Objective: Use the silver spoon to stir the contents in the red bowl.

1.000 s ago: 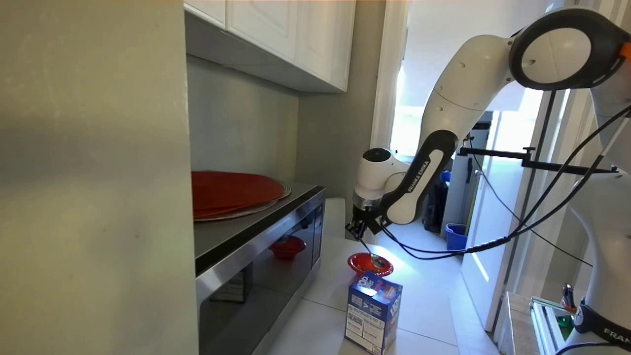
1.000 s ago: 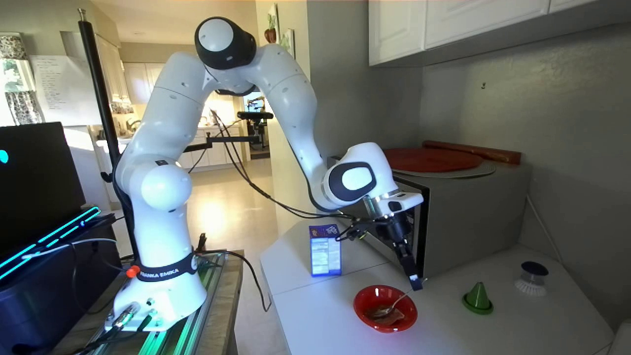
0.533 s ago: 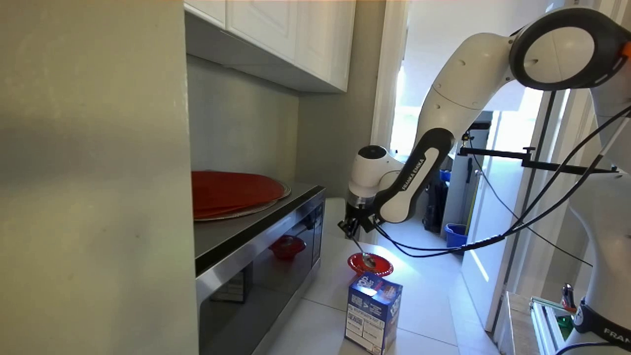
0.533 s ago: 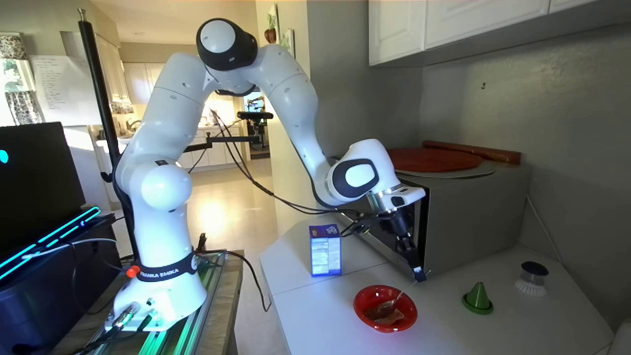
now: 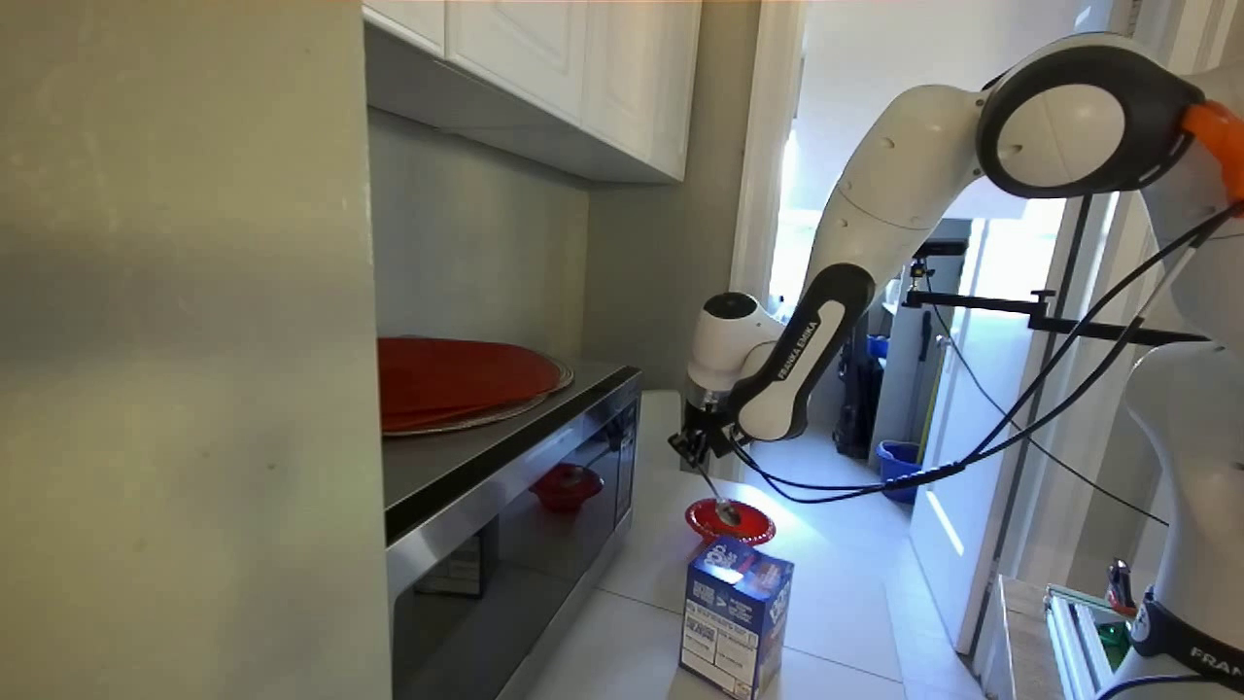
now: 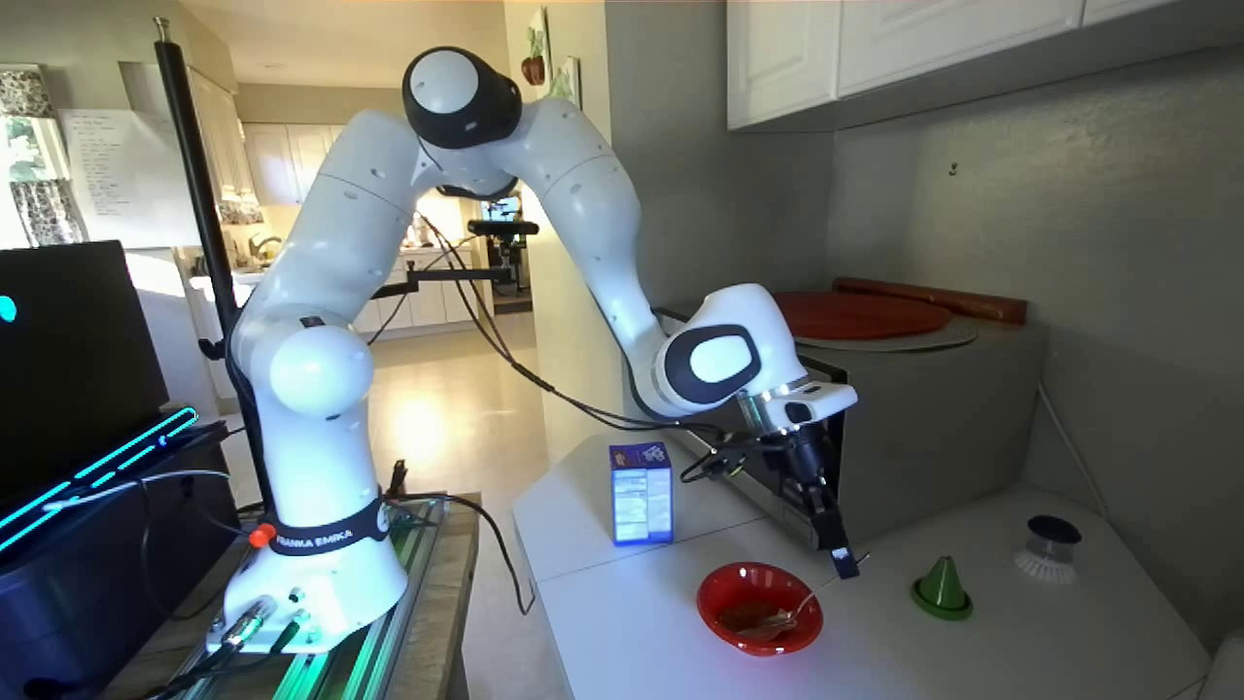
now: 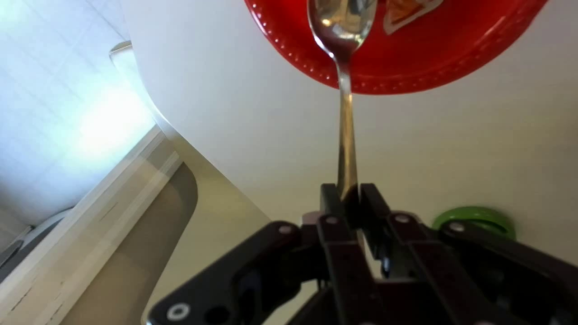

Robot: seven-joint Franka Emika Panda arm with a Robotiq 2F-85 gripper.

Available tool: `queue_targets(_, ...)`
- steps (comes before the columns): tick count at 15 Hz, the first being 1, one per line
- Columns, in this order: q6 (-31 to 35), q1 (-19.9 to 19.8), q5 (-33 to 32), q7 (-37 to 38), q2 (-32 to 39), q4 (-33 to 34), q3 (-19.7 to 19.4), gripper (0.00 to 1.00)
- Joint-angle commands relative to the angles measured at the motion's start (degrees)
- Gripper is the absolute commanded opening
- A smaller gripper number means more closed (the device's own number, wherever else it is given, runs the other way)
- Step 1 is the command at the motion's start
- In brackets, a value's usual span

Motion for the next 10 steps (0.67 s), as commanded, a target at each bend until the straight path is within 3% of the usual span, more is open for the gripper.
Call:
queue_targets(1,-0.4,0.3,1.7,0.6,1.7,0.6,-1.4,0.04)
queue_targets(10,-1.3,-0.7,3.6,-0.8,-0.4,0.4,4.5,0.04)
